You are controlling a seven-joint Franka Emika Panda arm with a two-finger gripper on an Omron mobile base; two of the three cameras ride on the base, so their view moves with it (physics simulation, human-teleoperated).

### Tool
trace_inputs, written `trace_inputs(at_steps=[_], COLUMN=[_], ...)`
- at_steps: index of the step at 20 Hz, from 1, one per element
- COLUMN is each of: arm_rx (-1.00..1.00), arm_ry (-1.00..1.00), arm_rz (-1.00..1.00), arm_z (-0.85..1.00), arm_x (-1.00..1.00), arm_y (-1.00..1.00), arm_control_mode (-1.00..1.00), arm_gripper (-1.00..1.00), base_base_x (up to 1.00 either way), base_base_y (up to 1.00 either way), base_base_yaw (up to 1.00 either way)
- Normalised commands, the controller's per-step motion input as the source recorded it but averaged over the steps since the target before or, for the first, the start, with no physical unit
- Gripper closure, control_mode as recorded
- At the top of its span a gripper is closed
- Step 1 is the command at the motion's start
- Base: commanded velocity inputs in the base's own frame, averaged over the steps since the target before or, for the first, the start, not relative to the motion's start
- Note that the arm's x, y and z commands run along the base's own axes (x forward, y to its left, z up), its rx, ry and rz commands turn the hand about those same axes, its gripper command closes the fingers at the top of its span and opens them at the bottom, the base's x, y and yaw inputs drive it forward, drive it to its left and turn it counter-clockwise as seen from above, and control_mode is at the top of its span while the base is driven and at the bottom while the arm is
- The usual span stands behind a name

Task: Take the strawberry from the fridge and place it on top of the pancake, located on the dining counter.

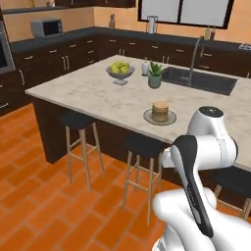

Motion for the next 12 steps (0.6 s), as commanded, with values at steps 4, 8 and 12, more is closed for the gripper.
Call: trace_inputs(at_steps=[4,8,12], arm_rx=[0.00,0.00,0.00], arm_ry=[0.00,0.00,0.00], arm_rz=[0.00,0.00,0.00], arm_z=[0.00,0.00,0.00], arm_x=[0.00,0.00,0.00], arm_y=[0.00,0.00,0.00], arm_control_mode=[1.00,1.00,1.00], arm_gripper=[1.00,1.00,1.00], base_base_x=[0.99,0.94,0.81], base_base_y=[0.69,0.65,0.82], base_base_yaw=[-0.70,-0.72,-0.64])
